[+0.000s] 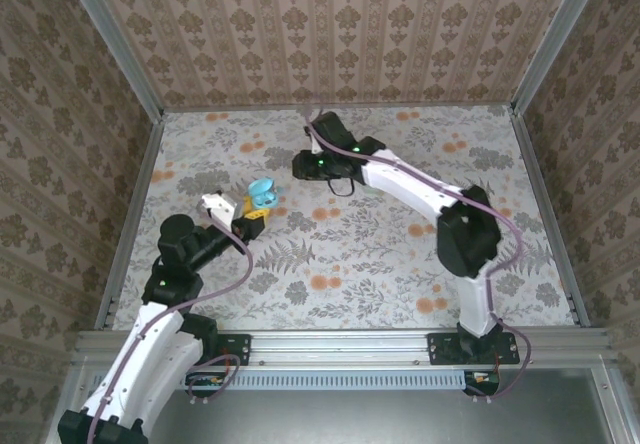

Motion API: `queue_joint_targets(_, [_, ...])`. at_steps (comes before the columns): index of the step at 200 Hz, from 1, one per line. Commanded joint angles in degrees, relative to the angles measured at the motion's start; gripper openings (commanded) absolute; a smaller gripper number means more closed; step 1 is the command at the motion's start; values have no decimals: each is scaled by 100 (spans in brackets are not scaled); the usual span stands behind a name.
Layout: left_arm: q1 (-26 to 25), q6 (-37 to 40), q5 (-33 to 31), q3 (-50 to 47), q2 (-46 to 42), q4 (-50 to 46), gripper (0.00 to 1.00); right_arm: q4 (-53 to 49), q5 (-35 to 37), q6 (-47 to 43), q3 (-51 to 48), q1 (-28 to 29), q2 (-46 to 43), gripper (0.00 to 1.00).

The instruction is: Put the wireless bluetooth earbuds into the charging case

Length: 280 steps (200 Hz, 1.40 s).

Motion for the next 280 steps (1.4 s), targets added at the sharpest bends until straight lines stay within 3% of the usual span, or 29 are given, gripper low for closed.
queue_joint_targets(1, [62,14,-225,58,-183,-306,23,-577,41,-242,1016,122,912,34])
queue_joint_targets(48, [80,-12,-204,54,-185,-299,23,-1209,94,-688,2943,171,2520,36])
queue_joint_targets(94, [88,-63,-134,7,-91,-160,23,-1213,-14,-830,3770,175,3323,39])
queue_joint_targets(180, [102,-101,-98,-34,-19,-39,23,-1258,-12,-1262,3857,188,3774,41])
queue_joint_targets(280, [106,-111,-64,-17,-35,-79,23,-1848,242,-1849,3832,425,3777,26])
